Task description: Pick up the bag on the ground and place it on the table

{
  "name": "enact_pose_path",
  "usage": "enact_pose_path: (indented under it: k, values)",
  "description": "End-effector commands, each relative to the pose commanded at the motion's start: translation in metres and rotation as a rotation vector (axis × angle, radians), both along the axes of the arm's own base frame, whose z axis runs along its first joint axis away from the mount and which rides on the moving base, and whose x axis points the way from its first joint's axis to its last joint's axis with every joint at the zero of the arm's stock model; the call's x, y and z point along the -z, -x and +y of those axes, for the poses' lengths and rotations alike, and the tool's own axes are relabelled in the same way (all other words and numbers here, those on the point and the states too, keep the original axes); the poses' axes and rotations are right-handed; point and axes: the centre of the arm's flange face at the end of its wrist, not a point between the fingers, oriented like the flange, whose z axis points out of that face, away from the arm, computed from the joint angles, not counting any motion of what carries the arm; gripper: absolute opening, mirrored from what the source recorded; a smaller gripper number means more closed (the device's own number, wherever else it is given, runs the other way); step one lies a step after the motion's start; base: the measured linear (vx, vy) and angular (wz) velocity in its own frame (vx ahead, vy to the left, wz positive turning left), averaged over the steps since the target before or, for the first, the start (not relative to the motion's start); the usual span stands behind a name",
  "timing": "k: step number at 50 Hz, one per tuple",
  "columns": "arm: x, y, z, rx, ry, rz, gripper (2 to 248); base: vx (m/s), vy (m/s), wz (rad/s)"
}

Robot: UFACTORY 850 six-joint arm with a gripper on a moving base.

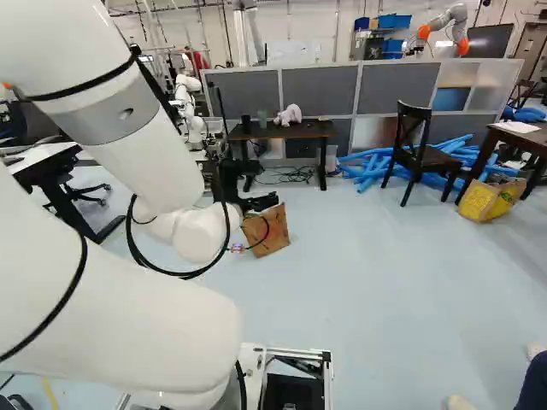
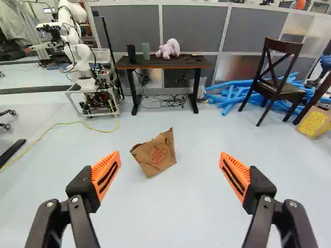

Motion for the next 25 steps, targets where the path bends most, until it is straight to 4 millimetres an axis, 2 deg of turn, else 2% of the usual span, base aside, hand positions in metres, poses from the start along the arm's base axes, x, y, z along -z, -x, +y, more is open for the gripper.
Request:
enact_pose_path:
  k: [11, 25]
  values:
    - [0.0, 0.0, 0.0, 0.0, 0.0, 0.0, 247, 0.049, 0.001, -0.003]
    - [0.0, 0.0, 0.0, 0.0, 0.0, 0.0, 247, 0.109, 0.003, -0.006]
